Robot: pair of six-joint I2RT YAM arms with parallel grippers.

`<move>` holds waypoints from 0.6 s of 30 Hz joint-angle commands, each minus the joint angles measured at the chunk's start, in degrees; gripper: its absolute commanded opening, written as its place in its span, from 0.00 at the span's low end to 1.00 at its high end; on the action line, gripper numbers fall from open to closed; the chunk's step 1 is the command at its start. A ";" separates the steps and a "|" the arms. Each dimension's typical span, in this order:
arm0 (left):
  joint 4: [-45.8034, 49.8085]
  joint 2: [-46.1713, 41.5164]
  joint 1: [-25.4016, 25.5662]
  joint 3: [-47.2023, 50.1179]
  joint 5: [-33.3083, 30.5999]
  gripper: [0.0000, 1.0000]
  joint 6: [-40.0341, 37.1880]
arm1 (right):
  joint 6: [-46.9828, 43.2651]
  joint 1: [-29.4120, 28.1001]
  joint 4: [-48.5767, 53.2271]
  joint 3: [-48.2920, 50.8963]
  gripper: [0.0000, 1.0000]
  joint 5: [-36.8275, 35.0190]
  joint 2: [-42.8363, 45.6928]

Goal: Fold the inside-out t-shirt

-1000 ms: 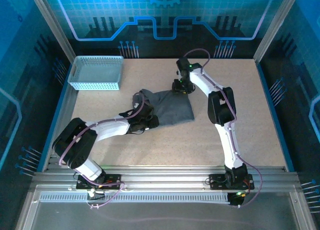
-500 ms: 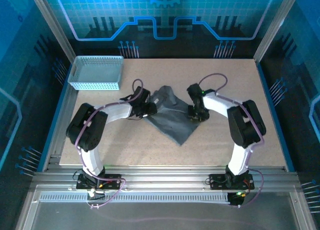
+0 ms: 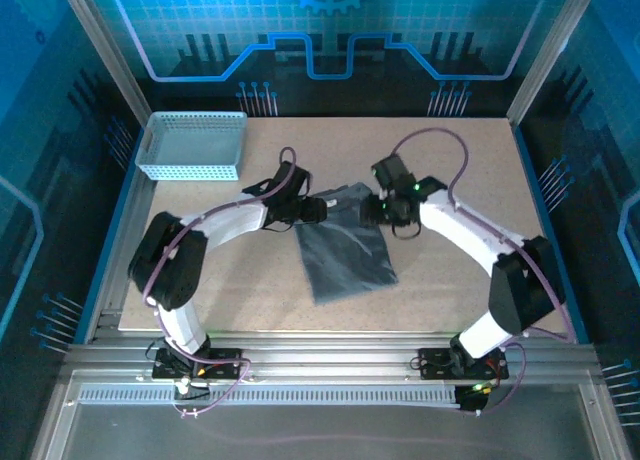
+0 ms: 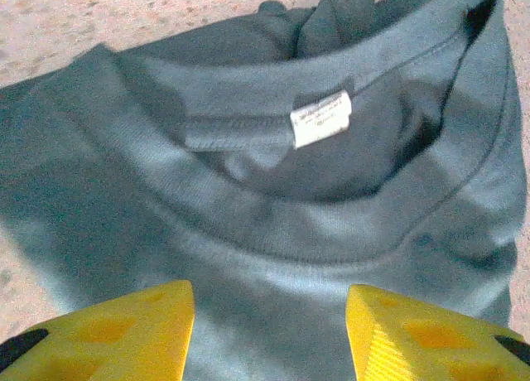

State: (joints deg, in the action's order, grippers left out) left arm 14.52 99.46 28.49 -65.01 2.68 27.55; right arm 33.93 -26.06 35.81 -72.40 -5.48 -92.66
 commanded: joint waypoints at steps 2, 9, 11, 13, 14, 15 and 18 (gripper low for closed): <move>-2.04 -6.35 0.33 8.64 -2.39 0.52 6.75 | -8.70 4.33 -1.47 -10.61 0.55 7.06 -14.13; -7.30 -9.02 6.67 15.62 -2.24 0.51 12.16 | -11.13 5.85 3.38 -27.54 0.47 8.84 -31.68; -7.67 -8.45 8.10 16.22 -2.41 0.51 12.74 | -11.65 5.77 4.29 -29.92 0.41 8.98 -33.52; -7.68 -7.13 9.31 16.33 -2.42 0.51 13.05 | -11.92 5.61 4.61 -31.34 0.29 8.92 -34.31; -7.51 -6.39 9.84 16.41 -2.49 0.51 13.05 | -12.26 5.43 4.64 -31.78 0.24 8.73 -34.39; -7.06 -5.70 10.39 16.37 -2.93 0.50 13.10 | -12.68 5.25 4.85 -32.32 0.20 7.85 -34.32; -5.48 -4.63 11.53 16.82 -4.81 0.50 12.97 | -13.98 4.88 5.82 -34.07 0.12 4.68 -34.29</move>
State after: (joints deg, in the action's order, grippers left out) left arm 8.29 93.23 39.00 -49.28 0.25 39.16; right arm 21.98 -20.62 39.48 -103.57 1.41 -127.22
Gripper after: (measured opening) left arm 0.502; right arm 0.139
